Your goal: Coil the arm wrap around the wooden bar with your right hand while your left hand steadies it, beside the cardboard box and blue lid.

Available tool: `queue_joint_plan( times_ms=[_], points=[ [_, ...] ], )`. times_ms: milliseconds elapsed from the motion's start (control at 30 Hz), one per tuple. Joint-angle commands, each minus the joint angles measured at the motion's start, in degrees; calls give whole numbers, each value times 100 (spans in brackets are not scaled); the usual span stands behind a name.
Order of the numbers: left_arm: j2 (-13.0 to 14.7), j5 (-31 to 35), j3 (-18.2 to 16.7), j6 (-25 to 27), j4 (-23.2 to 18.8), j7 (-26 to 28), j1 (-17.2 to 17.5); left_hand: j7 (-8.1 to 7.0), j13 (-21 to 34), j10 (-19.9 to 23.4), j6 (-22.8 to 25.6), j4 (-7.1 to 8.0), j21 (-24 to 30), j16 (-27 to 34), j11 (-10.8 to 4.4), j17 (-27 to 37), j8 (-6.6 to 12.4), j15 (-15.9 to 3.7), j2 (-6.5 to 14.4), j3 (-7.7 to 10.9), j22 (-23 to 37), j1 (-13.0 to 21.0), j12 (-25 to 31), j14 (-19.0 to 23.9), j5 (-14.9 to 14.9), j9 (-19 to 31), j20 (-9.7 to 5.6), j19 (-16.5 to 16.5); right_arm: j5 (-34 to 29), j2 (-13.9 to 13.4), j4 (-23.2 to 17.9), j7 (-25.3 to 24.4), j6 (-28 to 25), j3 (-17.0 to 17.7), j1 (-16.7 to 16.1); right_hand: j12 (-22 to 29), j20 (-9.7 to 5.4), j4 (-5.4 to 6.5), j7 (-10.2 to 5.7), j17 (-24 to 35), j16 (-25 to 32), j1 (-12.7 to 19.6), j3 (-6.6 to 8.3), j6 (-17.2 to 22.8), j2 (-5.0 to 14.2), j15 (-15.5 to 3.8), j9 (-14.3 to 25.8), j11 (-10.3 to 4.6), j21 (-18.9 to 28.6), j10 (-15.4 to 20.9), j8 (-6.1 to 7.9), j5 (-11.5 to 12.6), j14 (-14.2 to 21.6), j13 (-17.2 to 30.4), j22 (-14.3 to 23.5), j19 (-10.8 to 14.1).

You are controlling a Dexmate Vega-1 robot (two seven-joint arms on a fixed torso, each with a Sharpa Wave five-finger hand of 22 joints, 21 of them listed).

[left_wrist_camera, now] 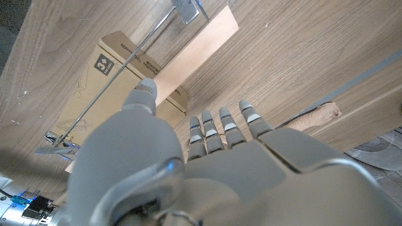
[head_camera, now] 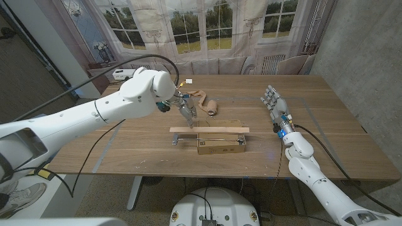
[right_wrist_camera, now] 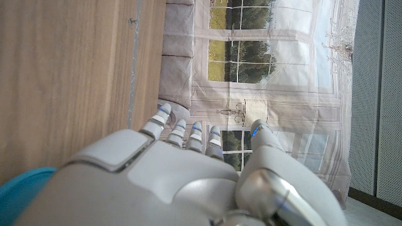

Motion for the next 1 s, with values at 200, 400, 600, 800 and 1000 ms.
queue_joint_plan(
  times_ms=[200,400,600,800,1000],
  points=[
    [-304,484,293,-22,254,-386,-6,55,116,-9,30,-64,67,28,109,29,40,66,106,57,29,133,49,70,-62,62,128,98,66,-12,-29,31,-30,66,-67,29,23,1,-25,21,28,-21,-14,35,17,35,34,-14,19,48,35,27,19,16,34,20],
    [-405,574,351,-67,359,-496,-25,54,160,4,49,-73,78,34,110,41,49,67,154,72,34,169,68,85,-91,79,122,122,84,-1,12,51,-10,84,-65,30,27,-1,-24,20,29,-18,-13,37,20,32,33,-13,20,53,36,27,27,16,34,24],
    [-492,872,505,-52,416,-777,-142,66,203,25,96,-95,86,33,105,42,68,81,169,75,38,210,93,96,-123,96,127,138,102,22,86,82,0,98,-38,28,30,-2,-21,20,29,-18,-15,36,20,38,33,-14,19,52,35,27,33,16,34,26],
    [-562,1155,575,-49,477,-966,-154,77,235,29,143,-98,92,34,115,47,87,89,188,73,41,223,106,102,-148,107,127,151,122,54,189,141,4,106,21,27,32,-1,-20,21,29,-19,-17,37,20,35,33,-14,19,52,34,27,37,16,35,28],
    [-642,1031,484,-157,631,-877,-31,92,277,63,180,-68,102,41,106,63,101,91,232,63,45,192,137,110,-185,122,104,172,114,87,259,171,37,119,70,25,28,-1,-27,21,28,-20,-20,35,20,35,33,-16,18,50,33,27,40,16,35,30]
  ],
)
